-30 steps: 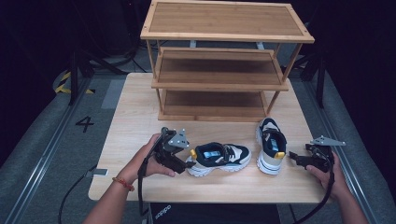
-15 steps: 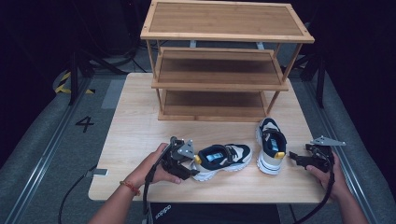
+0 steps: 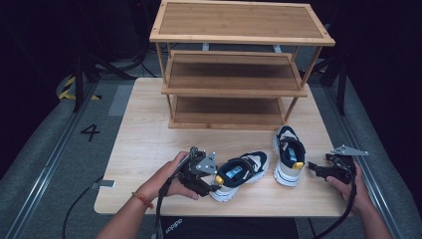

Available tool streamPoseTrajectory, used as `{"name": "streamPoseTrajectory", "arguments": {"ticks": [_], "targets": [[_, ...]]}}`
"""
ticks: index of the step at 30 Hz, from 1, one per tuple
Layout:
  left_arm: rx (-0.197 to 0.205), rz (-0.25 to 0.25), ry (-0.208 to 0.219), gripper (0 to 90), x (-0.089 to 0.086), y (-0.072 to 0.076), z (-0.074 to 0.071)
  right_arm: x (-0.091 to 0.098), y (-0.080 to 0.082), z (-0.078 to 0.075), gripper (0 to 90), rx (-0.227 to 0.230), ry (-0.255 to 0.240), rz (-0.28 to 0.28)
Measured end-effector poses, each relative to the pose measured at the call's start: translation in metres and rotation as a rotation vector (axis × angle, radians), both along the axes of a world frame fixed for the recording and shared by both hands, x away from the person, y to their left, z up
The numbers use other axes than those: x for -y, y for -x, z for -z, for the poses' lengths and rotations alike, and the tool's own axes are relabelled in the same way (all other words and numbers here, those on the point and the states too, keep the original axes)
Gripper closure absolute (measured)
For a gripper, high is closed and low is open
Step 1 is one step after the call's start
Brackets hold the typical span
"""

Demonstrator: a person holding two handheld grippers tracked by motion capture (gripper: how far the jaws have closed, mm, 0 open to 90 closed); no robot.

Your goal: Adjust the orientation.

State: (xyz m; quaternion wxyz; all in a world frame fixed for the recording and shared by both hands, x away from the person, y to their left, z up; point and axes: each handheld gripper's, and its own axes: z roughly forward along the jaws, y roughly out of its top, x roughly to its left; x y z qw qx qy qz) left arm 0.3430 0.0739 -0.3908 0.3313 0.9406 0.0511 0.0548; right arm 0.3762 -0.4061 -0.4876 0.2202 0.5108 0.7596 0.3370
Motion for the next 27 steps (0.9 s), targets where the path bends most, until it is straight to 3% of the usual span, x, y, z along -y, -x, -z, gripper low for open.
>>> {"name": "streamPoseTrajectory", "arguments": {"ticks": [3,6,10,14,17,18,20,23,25,27], "targets": [[-0.005,0.021,0.017,33.2,0.005,-0.002,-0.003,0.0,0.0,0.0,15.3,0.0,0.0,0.0],[-0.015,0.108,-0.028,32.9,0.019,-0.005,0.0,0.0,0.0,0.0,15.3,0.0,0.0,0.0],[-0.019,0.144,-0.072,39.0,0.028,-0.006,0.001,0.0,0.0,0.0,15.3,0.001,0.003,-0.002],[-0.036,0.235,-0.141,49.3,0.038,0.004,0.003,0.0,0.0,0.0,15.3,0.001,0.002,-0.002],[-0.035,0.24,-0.16,52.7,0.041,0.006,0.004,0.0,0.0,0.0,15.3,0.001,0.002,-0.002],[-0.052,0.234,-0.169,53.7,0.045,0.005,0.004,0.0,0.0,0.0,15.3,0.001,0.002,-0.002],[-0.046,0.229,-0.174,53.4,0.048,0.004,0.004,0.0,0.0,0.0,15.3,0.0,0.002,-0.002],[-0.079,0.212,-0.181,49.5,0.053,-0.001,0.002,0.0,0.0,0.0,15.3,0.001,0.002,-0.002],[-0.074,0.215,-0.235,52.3,0.058,-0.001,0.002,0.0,0.0,0.0,15.3,0.0,0.002,-0.002],[-0.079,0.234,-0.248,53.7,0.059,-0.001,0.003,0.0,0.0,0.0,15.3,0.0,0.001,-0.002]]}}
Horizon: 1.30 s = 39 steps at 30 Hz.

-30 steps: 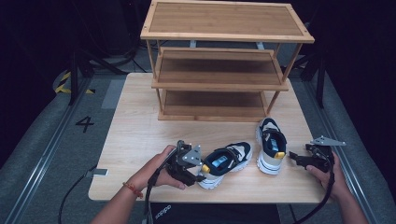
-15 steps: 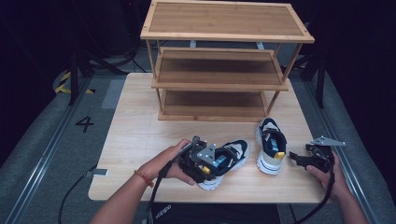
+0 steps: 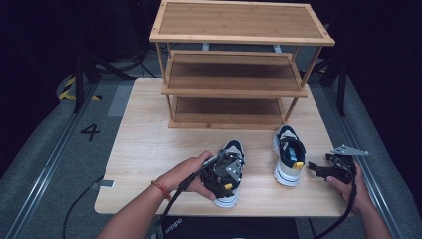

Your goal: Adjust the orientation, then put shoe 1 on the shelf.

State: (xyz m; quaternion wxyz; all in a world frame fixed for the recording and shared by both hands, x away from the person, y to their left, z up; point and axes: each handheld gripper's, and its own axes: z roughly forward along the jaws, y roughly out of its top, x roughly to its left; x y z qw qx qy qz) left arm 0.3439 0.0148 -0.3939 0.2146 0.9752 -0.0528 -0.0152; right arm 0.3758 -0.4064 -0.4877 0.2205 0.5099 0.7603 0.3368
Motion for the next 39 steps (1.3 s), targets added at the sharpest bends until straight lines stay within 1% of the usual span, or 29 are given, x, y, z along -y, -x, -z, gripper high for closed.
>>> {"name": "streamPoseTrajectory", "arguments": {"ticks": [2,3,4,9,11,12,13,14,15,16,17,19,23,24,25,28,30,31,33,34,35,36,37,38,39], "targets": [[0.005,0.025,-0.021,60.5,0.002,0.002,0.003,0.0,0.0,0.0,15.3,0.0,-0.001,0.0],[0.0,0.03,-0.03,60.5,0.003,0.003,0.004,0.0,0.0,0.0,15.3,0.0,-0.001,0.0],[0.003,0.048,-0.037,62.3,0.003,0.003,0.004,0.0,0.0,0.0,15.3,0.001,0.0,-0.001],[-0.017,0.049,-0.032,66.8,0.0,0.002,0.005,0.0,0.0,0.0,15.3,0.001,-0.001,-0.003],[-0.015,0.058,-0.042,67.4,0.001,0.0,0.004,0.0,0.0,0.0,15.3,0.001,0.0,-0.003],[-0.011,0.045,-0.048,67.4,0.001,0.001,0.004,0.0,0.0,0.0,15.3,0.0,0.0,-0.002],[0.003,0.038,-0.052,67.5,0.001,0.001,0.004,0.0,0.0,0.0,15.3,0.0,0.0,-0.003],[0.012,0.024,-0.047,67.8,0.001,0.001,0.004,0.0,0.0,0.0,15.3,0.0,0.0,-0.002],[0.023,0.022,-0.034,69.6,0.0,-0.002,0.004,0.0,0.0,0.0,15.3,0.001,-0.001,-0.002],[0.023,0.022,-0.034,70.0,0.0,-0.002,0.004,0.0,0.0,0.0,15.3,0.001,0.0,-0.003],[0.018,0.01,-0.018,70.6,-0.003,-0.005,0.004,0.0,0.0,0.0,15.3,0.0,0.0,-0.002],[0.018,0.007,-0.011,70.8,-0.004,-0.006,0.003,0.0,0.0,0.0,15.3,0.0,0.0,-0.002],[0.036,-0.008,0.004,70.9,-0.009,-0.009,-0.004,0.0,0.0,0.0,15.3,0.001,0.0,-0.002],[0.044,-0.005,0.006,71.0,-0.011,-0.01,-0.009,0.0,0.0,0.0,15.3,0.0,0.0,-0.002],[0.044,-0.005,0.006,71.0,-0.011,-0.01,-0.009,0.0,0.0,0.0,15.3,0.0,0.0,-0.002],[0.061,-0.033,0.021,71.0,-0.015,-0.008,-0.018,0.0,0.0,0.0,15.3,0.001,0.0,-0.002],[0.07,-0.036,0.03,71.1,-0.018,-0.007,-0.024,0.0,0.0,0.0,15.3,0.001,0.0,-0.003],[0.07,-0.036,0.03,71.1,-0.018,-0.007,-0.024,0.0,0.0,0.0,15.3,0.0,0.0,-0.003],[0.078,-0.043,0.041,71.1,-0.024,-0.008,-0.036,0.0,0.0,0.0,15.2,0.001,0.001,-0.003],[0.078,-0.043,0.041,71.1,-0.024,-0.008,-0.036,0.0,0.0,0.0,15.2,0.001,0.001,-0.003],[0.08,-0.048,0.045,71.1,-0.025,-0.008,-0.039,0.0,0.0,0.0,15.2,0.0,0.002,-0.003],[0.093,-0.05,0.047,71.1,-0.027,-0.009,-0.044,0.0,0.0,0.0,15.2,0.0,0.002,-0.003],[0.096,-0.06,0.061,71.1,-0.032,-0.011,-0.053,0.0,0.0,0.0,15.1,-0.001,0.001,-0.003],[0.101,-0.07,0.074,71.1,-0.034,-0.011,-0.058,0.0,0.0,0.0,15.2,0.0,0.002,-0.003],[0.101,-0.07,0.074,71.1,-0.034,-0.011,-0.058,0.0,0.0,0.0,15.2,0.0,0.002,-0.003]]}}
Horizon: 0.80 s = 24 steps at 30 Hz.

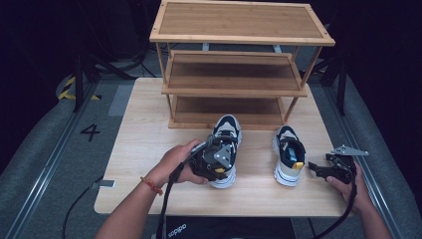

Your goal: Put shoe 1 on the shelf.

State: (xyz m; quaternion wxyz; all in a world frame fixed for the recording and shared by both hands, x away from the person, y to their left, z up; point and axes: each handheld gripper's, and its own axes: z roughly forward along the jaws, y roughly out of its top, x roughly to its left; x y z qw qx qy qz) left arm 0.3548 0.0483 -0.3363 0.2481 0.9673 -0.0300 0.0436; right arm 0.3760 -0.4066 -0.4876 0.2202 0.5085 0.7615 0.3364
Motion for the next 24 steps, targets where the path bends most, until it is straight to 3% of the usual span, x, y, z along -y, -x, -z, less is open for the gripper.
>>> {"name": "streamPoseTrajectory", "arguments": {"ticks": [6,10,14,18,23,24], "targets": [[0.056,-0.01,0.031,71.1,-0.008,-0.001,-0.031,0.0,0.0,0.0,15.2,0.001,0.001,0.001],[0.088,-0.018,0.019,71.0,-0.008,0.0,-0.044,0.0,0.002,0.0,15.2,0.002,-0.001,0.003],[0.093,-0.022,0.033,70.9,-0.008,-0.002,-0.05,0.0,0.002,0.0,15.2,0.001,0.0,0.001],[0.115,-0.016,0.029,70.9,-0.008,-0.008,-0.057,0.0,0.002,0.0,15.2,0.0,0.0,0.001],[0.115,-0.038,0.037,70.8,-0.009,-0.026,-0.068,0.0,0.002,0.0,15.3,0.0,0.0,0.001],[0.118,-0.043,0.041,70.8,-0.008,-0.035,-0.075,0.0,0.002,0.0,15.3,0.0,0.0,0.0]]}}
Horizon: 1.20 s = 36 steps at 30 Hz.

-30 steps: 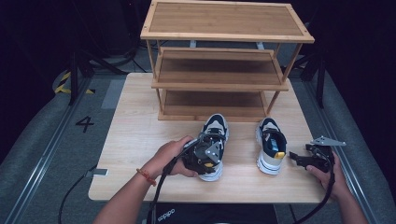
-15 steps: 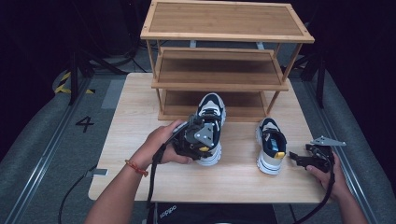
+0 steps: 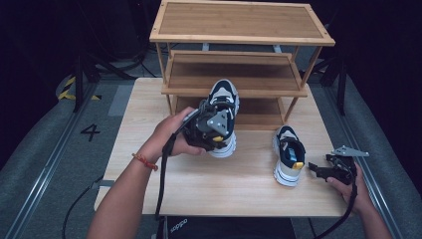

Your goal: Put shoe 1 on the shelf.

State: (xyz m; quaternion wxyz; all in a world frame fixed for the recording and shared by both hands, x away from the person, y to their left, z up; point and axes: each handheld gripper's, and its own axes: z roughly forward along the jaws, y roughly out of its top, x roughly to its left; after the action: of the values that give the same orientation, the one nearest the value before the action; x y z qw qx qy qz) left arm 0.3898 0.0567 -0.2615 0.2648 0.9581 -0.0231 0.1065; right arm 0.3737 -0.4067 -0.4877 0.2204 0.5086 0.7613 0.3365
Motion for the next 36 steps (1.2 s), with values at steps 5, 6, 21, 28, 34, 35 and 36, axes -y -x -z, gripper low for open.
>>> {"name": "streamPoseTrajectory", "arguments": {"ticks": [5,6,21,28,34,35,36], "targets": [[0.011,0.012,-0.032,70.6,0.009,-0.025,-0.013,0.0,0.0,0.0,15.2,0.0,0.0,0.0],[0.017,0.006,-0.035,70.6,0.012,-0.03,-0.016,0.0,0.0,0.0,15.3,0.0,0.0,0.0],[0.004,-0.064,-0.054,70.1,0.04,-0.108,-0.033,0.0,0.001,0.0,15.4,0.0,-0.003,-0.004],[0.008,-0.081,-0.042,69.2,0.042,-0.126,-0.039,0.0,0.001,0.0,15.4,-0.002,-0.001,-0.004],[0.005,-0.129,-0.014,66.9,0.038,-0.143,-0.043,0.0,0.001,0.0,15.4,-0.001,0.0,-0.005],[0.005,-0.129,-0.014,66.1,0.038,-0.143,-0.043,0.0,0.001,0.0,15.4,-0.001,0.0,-0.005],[0.005,-0.144,-0.003,66.1,0.036,-0.144,-0.043,0.0,0.001,0.0,15.4,-0.001,0.0,-0.005]]}}
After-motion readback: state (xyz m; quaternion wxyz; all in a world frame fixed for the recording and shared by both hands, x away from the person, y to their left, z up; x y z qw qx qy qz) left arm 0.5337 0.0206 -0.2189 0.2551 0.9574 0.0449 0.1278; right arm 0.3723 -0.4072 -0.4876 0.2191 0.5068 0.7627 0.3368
